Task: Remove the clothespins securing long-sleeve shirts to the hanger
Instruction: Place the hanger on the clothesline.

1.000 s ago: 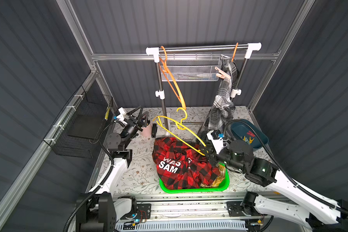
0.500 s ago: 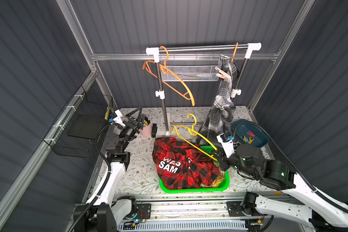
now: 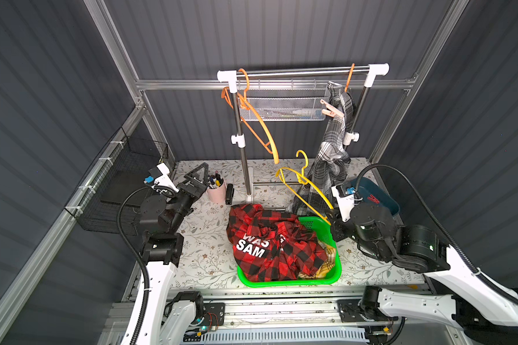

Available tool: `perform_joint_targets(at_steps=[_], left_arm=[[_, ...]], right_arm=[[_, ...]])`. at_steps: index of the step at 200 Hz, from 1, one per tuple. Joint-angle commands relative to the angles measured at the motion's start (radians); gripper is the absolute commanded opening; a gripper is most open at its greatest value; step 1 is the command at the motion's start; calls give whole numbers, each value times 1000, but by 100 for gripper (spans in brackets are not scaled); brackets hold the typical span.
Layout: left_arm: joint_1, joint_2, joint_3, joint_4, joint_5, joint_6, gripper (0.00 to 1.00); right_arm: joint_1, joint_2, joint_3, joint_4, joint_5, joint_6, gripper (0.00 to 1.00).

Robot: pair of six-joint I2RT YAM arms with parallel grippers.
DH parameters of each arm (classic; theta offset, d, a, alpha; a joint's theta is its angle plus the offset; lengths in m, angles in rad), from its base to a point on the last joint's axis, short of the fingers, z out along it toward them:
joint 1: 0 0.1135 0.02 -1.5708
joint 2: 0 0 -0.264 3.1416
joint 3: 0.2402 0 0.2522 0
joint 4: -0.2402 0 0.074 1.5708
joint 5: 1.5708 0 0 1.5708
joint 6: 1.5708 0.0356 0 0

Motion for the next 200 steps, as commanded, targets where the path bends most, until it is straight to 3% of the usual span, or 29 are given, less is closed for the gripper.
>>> perform_joint_targets(at_steps=[1, 25, 99, 200], left_arm=[[7, -13, 37, -127, -59, 108, 97], [7, -20, 27, -158, -95, 124, 97], [7, -26, 24, -186, -119, 144, 97], [7, -37, 1, -228, -160, 165, 97]], right_arm=[[32, 42, 95, 16, 110, -35, 0], [56, 120, 208, 13, 177, -113, 0], [52, 308, 486, 140, 216, -355, 0], [-109, 587, 870, 152, 16, -476, 0]])
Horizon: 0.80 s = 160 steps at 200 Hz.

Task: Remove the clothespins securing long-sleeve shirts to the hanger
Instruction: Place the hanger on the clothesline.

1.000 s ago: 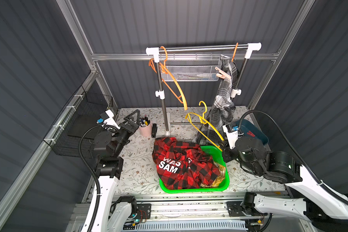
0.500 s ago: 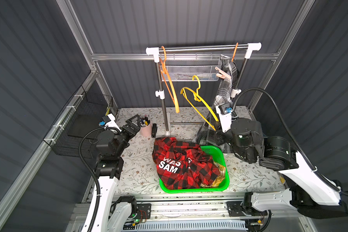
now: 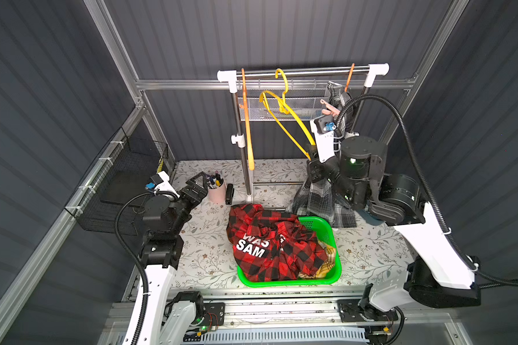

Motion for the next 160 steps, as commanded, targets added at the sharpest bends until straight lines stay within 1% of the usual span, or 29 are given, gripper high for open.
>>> perform_joint_targets(at_steps=[1, 18, 67, 114, 160], left_arm=[[7, -10, 2, -23, -17, 39, 97], [7, -10, 4, -33, -25, 50, 98], [6, -9, -11, -72, -37, 66, 98], [7, -17, -24, -92, -58, 74, 98], [7, -2, -39, -101, -51, 70, 98]], right_arm=[[-28, 45, 67, 33, -45, -44, 0], [-43, 87, 110, 45, -48, -62, 0], [-104, 222, 263, 0, -116, -58, 0], [-110, 294, 302, -20, -126, -51, 0], [-98, 319, 274, -44, -139, -18, 0]])
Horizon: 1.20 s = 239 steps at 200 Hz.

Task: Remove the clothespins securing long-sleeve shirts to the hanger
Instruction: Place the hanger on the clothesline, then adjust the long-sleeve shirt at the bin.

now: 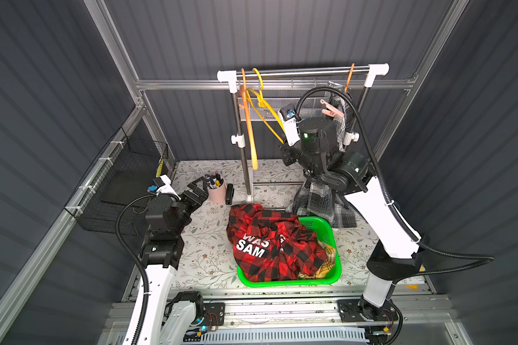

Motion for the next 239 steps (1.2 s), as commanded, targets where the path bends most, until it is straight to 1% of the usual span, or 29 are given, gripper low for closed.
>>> perform_joint_targets(at_steps=[1, 2, 4, 10, 14, 36, 48, 50, 53, 55, 58, 92, 96, 108, 132, 154, 181, 198, 228, 239], left_arm=[[7, -1, -29, -20, -1, 21, 98], [7, -1, -30, -19, -1, 20, 98], [7, 1, -31, -20, 1, 19, 98], [7, 5, -34, -23, 8, 13, 98], [8, 8, -36, -26, 14, 10, 98], [7, 33, -59, -33, 53, -20, 97], [7, 47, -81, -22, 86, -39, 97], [7, 51, -85, -20, 93, -43, 96], [7, 55, -91, -16, 102, -50, 96], [7, 59, -95, -15, 108, -53, 96], [6, 64, -101, -13, 118, -58, 96], [6, 145, -153, 8, 207, -93, 96], [7, 157, -161, 10, 247, -94, 96], [7, 190, -187, 22, 280, -100, 96], [7, 248, -252, 85, 321, -133, 95], [7, 306, -292, 145, 369, -155, 95], [7, 388, -336, 258, 433, -195, 95], [7, 430, -352, 298, 460, -212, 94], [7, 463, -381, 344, 465, -234, 94], [7, 477, -398, 393, 475, -262, 94]], right_arm=[[11, 1, 2, -16, -18, 18, 0], [12, 1, 1, -17, -18, 19, 0], [12, 0, -1, -18, -20, 22, 4], [15, 0, -11, -21, -22, 29, 21], [16, -4, -17, -21, -25, 34, 29], [26, -56, -117, 2, -27, 55, 54], [27, -114, -219, 33, -47, 76, 71], [27, -124, -240, 39, -49, 78, 74], [27, -142, -269, 49, -52, 83, 84], [27, -153, -291, 56, -56, 86, 94], [27, -170, -322, 65, -59, 92, 98], [35, -355, -611, 83, -68, 185, 99], [39, -376, -646, 87, -74, 192, 99], [54, -435, -748, 99, -76, 221, 99], [81, -507, -892, 102, -68, 273, 99], [84, -523, -950, 63, -73, 336, 99], [90, -532, -1004, 53, -106, 374, 99], [91, -531, -1024, 55, -129, 391, 99], [92, -533, -1045, 62, -144, 408, 98], [92, -531, -1050, 68, -152, 412, 98]])
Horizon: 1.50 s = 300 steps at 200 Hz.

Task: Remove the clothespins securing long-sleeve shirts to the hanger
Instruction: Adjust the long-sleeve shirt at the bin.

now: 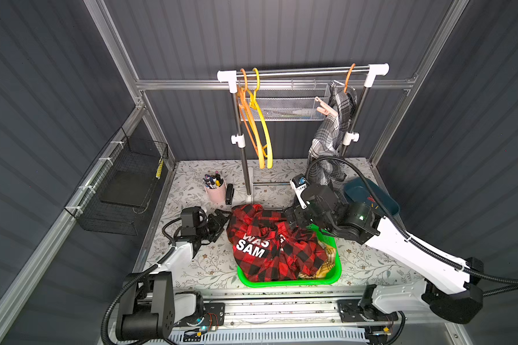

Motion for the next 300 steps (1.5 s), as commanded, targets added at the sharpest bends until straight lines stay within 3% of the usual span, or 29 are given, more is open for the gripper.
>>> perform_joint_targets(at_steps=[1, 55, 81, 101, 160, 188, 208, 227, 240, 264, 273, 285, 300], left_arm=[[7, 19, -34, 114, 46, -54, 94], [7, 169, -134, 478, 153, -265, 85], [5, 207, -166, 601, 166, -330, 76], [5, 223, -178, 690, 169, -382, 61], [5, 237, -178, 983, 184, -550, 0], [3, 246, -172, 1151, 196, -691, 0], [2, 218, -159, 1176, 205, -720, 0], [-36, 133, -100, 1082, 223, -677, 0], [-103, 45, -29, 892, 226, -573, 0], [-284, -128, 165, 273, 134, -158, 0], [-335, -172, 218, 120, 77, -48, 0], [-373, -205, 248, 46, 39, -3, 0], [-406, -224, 230, 87, 28, -37, 0]], right_arm=[[4, -6, -15, 5, -25, 36, 98], [4, -3, -8, 5, -18, 28, 95], [4, -1, -7, 6, -15, 22, 95], [4, 3, -6, 10, -13, 21, 99], [4, -24, -21, 22, 16, 16, 99], [4, -30, -30, 25, 25, 15, 99], [3, -33, -38, 27, 33, 13, 99], [2, -37, -41, 26, 48, 8, 99], [1, -41, -42, 26, 58, 3, 99], [-8, -61, -38, 25, 72, -7, 99], [-16, -75, -39, 25, 72, -7, 99], [-29, -100, -46, 33, 60, -7, 99], [-49, -132, -59, 43, 47, -5, 99]])
